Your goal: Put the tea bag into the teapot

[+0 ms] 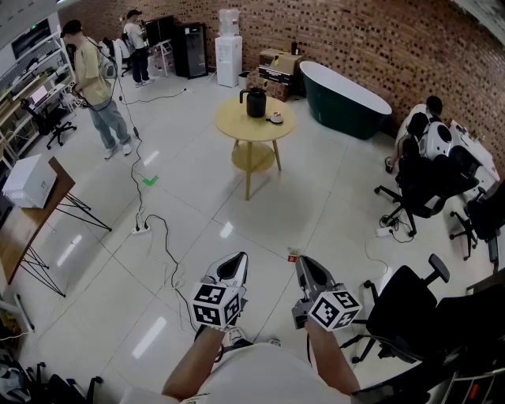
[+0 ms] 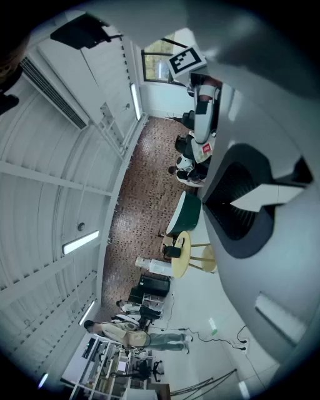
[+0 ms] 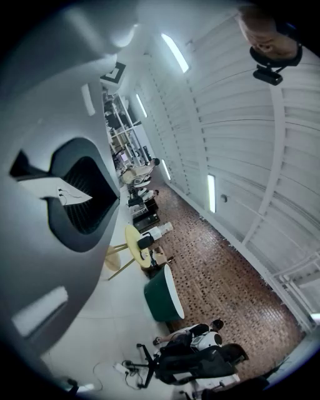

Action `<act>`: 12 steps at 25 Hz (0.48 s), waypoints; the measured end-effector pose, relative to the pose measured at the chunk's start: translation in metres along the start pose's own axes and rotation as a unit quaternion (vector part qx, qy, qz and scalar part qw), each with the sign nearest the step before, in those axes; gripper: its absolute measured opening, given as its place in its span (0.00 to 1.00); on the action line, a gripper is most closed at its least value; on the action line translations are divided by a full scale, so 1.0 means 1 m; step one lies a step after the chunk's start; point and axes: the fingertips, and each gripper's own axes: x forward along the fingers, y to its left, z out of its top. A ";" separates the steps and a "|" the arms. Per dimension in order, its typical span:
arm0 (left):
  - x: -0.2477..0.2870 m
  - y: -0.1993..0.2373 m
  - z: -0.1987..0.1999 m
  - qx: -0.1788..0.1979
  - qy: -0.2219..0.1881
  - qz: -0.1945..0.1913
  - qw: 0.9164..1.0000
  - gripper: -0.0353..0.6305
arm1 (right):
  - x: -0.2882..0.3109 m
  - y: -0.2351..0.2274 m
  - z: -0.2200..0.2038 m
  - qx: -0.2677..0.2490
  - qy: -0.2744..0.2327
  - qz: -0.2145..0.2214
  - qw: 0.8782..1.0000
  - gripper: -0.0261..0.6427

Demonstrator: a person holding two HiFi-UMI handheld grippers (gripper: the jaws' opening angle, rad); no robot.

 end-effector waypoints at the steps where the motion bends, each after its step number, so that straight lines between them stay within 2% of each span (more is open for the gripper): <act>1: 0.000 0.001 0.000 0.000 0.000 -0.001 1.000 0.07 | 0.001 0.002 0.000 -0.004 0.000 0.001 1.000 0.04; 6: 0.001 0.007 0.001 -0.001 0.001 -0.005 1.000 0.07 | 0.010 0.007 -0.001 -0.009 0.002 0.001 1.000 0.04; 9: 0.001 0.011 0.002 -0.001 0.000 -0.008 1.000 0.07 | 0.014 0.014 -0.002 -0.035 0.004 -0.001 0.999 0.04; 12: 0.000 0.018 0.004 0.001 -0.001 -0.012 1.000 0.07 | 0.021 0.023 -0.005 -0.038 0.002 0.011 0.999 0.04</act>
